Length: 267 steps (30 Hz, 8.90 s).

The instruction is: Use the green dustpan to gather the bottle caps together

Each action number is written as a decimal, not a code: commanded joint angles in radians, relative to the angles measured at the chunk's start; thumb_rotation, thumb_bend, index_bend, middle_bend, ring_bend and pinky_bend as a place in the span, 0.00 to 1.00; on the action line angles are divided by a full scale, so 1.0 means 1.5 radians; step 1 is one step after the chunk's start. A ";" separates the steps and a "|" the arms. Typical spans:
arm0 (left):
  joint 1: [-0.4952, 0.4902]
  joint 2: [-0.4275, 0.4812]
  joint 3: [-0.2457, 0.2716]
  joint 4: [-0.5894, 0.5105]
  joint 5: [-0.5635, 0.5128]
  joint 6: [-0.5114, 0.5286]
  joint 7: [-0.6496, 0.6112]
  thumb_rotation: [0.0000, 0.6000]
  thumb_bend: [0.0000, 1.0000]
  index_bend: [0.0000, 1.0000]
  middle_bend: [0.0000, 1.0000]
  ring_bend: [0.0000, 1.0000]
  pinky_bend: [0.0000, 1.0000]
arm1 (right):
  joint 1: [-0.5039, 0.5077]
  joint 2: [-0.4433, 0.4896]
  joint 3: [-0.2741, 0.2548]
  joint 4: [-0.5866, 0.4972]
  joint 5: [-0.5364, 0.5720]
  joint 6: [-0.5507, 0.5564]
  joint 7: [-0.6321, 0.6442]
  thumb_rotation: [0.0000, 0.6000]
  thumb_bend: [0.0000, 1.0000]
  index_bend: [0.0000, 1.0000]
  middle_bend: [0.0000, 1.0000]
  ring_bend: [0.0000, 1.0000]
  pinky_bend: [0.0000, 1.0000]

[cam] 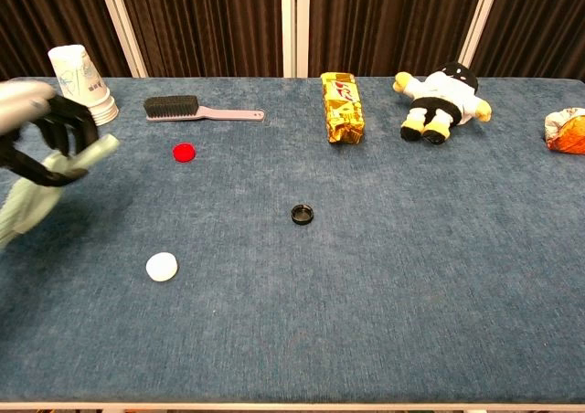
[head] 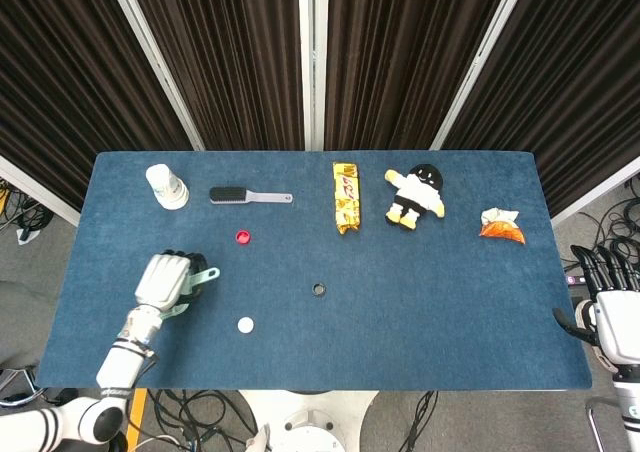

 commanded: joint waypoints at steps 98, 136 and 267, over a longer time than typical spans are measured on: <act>-0.284 -0.543 -0.263 0.339 -0.073 -0.043 0.122 1.00 0.37 0.57 0.63 0.47 0.49 | -0.001 0.063 0.007 -0.067 0.014 0.008 -0.033 1.00 0.12 0.02 0.11 0.00 0.03; -0.255 -0.303 -0.068 0.711 0.226 -0.111 -0.678 1.00 0.40 0.59 0.64 0.47 0.47 | -0.018 0.076 0.004 -0.130 -0.004 0.040 -0.087 1.00 0.12 0.02 0.11 0.00 0.03; -0.226 -0.171 -0.031 0.371 0.024 -0.134 -0.160 1.00 0.40 0.55 0.59 0.45 0.35 | -0.026 0.057 -0.008 -0.132 -0.042 0.040 -0.081 1.00 0.12 0.02 0.12 0.00 0.03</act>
